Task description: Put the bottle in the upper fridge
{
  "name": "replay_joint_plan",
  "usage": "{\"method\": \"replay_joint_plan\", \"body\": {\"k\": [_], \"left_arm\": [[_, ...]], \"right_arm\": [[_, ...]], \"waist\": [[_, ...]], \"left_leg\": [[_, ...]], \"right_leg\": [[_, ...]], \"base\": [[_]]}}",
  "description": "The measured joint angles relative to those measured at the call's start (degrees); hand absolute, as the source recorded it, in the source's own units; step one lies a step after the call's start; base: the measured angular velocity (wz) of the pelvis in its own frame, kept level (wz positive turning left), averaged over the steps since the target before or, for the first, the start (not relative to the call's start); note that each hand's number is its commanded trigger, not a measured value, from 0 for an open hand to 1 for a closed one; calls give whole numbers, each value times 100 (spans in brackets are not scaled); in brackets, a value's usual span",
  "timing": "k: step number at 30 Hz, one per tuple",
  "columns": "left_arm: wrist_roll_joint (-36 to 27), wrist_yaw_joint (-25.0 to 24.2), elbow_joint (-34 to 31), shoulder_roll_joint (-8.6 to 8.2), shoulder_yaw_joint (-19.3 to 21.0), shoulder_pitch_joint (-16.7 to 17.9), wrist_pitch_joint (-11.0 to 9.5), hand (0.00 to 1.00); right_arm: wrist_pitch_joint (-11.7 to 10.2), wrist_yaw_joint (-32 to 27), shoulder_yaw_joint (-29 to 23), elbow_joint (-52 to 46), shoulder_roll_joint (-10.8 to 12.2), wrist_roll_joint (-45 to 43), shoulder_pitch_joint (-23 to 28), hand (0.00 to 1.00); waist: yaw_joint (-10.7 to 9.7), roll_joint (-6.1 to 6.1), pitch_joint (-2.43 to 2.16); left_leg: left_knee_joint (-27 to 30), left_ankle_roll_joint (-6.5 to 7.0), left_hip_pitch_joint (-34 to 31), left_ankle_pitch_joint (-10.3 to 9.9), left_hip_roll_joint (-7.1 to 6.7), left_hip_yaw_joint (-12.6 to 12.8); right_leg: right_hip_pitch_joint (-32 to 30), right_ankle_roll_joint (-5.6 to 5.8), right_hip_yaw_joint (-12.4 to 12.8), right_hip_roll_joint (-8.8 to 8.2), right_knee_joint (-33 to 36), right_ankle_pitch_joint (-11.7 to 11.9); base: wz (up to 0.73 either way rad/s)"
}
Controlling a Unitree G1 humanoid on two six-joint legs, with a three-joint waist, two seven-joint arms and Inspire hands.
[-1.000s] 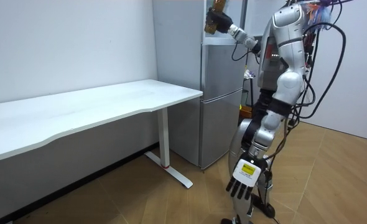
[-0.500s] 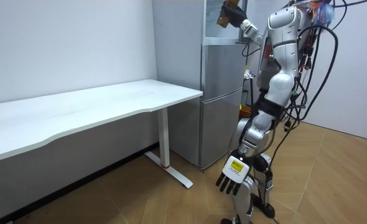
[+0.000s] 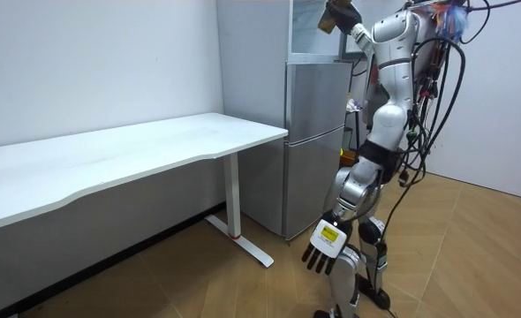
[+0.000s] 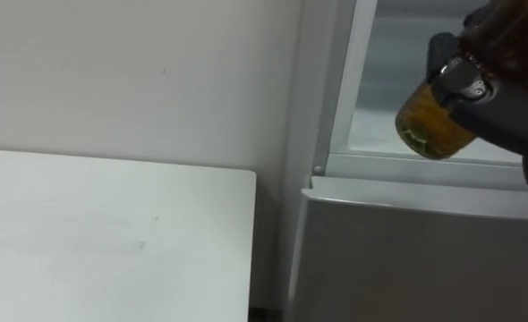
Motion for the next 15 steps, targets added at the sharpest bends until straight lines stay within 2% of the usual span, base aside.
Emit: {"method": "replay_joint_plan", "body": {"k": [2,5,8,11,13,15], "left_arm": [[-4,0,-1,4,1,3,3,0],[0,0,-2,3,4,4,10,0],[40,-2,-51,-10,40,23,61,0],[175,-1,-116,-28,154,27,116,0],[171,-1,-149,-28,159,28,125,0],[174,0,-215,-31,222,62,130,0]], "right_arm": [[13,-19,0,206,-103,4,-10,100],[123,-78,0,427,-107,51,-17,100],[218,-136,-19,728,-108,48,-24,100],[360,-184,-18,1215,-111,26,-350,100],[368,-231,-18,1598,-146,60,-622,100],[375,-358,-18,1981,-271,235,-827,100]], "waist": [[19,-22,-7],[41,-36,-15],[147,-24,-19],[168,2,-31],[175,29,-27],[266,42,-33]], "left_leg": [[2,-2,-9,-1,3,0],[6,-2,-47,-1,4,0],[5,-2,-54,-1,4,0],[60,0,-143,-2,4,-22],[88,2,-175,-11,3,-32],[88,2,-211,-11,4,-39]], "right_leg": [[-7,0,-3,1,-1,0],[-58,-6,-5,2,1,4],[-65,-6,-16,2,5,4],[-105,-6,-31,1,16,4],[-129,-6,-33,1,20,4],[-166,-6,-34,1,22,3]], "base": [[0],[0],[0],[4],[4],[0]]}}
